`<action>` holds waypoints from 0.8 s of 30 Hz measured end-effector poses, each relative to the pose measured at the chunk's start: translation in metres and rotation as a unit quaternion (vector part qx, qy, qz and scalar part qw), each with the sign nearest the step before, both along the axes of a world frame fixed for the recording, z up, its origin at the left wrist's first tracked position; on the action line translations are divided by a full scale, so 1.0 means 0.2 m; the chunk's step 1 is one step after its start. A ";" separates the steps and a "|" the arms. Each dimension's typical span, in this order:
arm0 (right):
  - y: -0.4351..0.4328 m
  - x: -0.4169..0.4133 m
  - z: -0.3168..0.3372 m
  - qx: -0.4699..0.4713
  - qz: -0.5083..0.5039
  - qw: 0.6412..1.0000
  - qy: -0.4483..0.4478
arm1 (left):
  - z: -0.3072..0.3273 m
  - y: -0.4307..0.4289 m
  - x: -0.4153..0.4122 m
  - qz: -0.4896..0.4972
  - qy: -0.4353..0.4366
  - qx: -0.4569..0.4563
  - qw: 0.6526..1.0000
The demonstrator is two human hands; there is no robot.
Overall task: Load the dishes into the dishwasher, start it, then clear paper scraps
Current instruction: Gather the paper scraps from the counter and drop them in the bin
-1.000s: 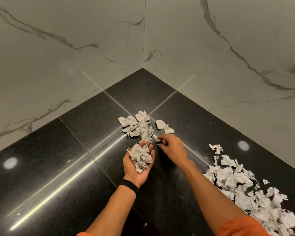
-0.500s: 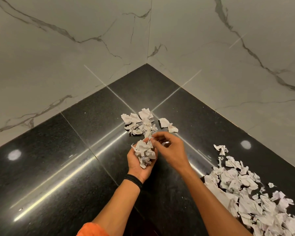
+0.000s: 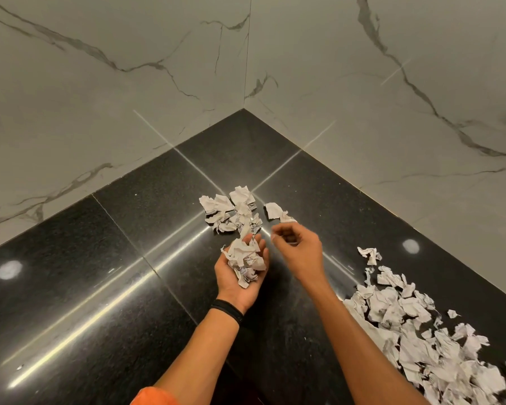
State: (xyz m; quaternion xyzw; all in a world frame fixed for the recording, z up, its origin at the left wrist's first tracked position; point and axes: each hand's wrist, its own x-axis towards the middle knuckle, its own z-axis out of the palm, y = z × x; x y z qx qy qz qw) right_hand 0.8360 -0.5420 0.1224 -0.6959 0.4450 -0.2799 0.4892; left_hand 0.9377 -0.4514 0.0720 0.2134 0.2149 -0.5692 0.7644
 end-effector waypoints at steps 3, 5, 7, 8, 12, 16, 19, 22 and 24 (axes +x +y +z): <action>-0.22 0.00 -0.13 -0.058 -0.021 0.990 0.123 | 0.00 0.00 0.02 0.002 0.006 0.001 1.000; -0.35 0.02 -0.20 -0.112 0.011 0.971 0.209 | 0.00 -0.01 0.04 0.009 0.002 0.009 1.000; -0.43 0.04 -0.26 -0.152 0.051 0.950 0.268 | 0.00 -0.02 0.05 0.009 0.000 0.018 1.000; -0.45 0.04 -0.28 -0.164 0.062 0.942 0.287 | 0.00 -0.03 0.06 0.009 0.000 0.023 1.000; -0.42 0.02 -0.26 -0.109 -0.005 0.967 0.229 | -0.01 -0.05 0.06 0.003 -0.002 0.029 1.000; -0.23 -0.05 -0.11 0.033 -0.082 0.994 0.059 | -0.02 -0.08 0.05 -0.007 -0.002 0.021 1.000; -0.07 -0.08 -0.01 0.101 -0.007 0.995 -0.022 | -0.02 -0.10 0.03 -0.020 -0.018 0.013 1.000; 0.02 -0.07 0.02 0.127 0.052 0.990 -0.039 | -0.02 -0.10 0.00 -0.037 -0.041 0.009 0.998; 0.04 -0.07 0.03 0.110 0.073 0.991 -0.026 | 0.00 -0.10 -0.01 -0.041 -0.041 -0.002 0.998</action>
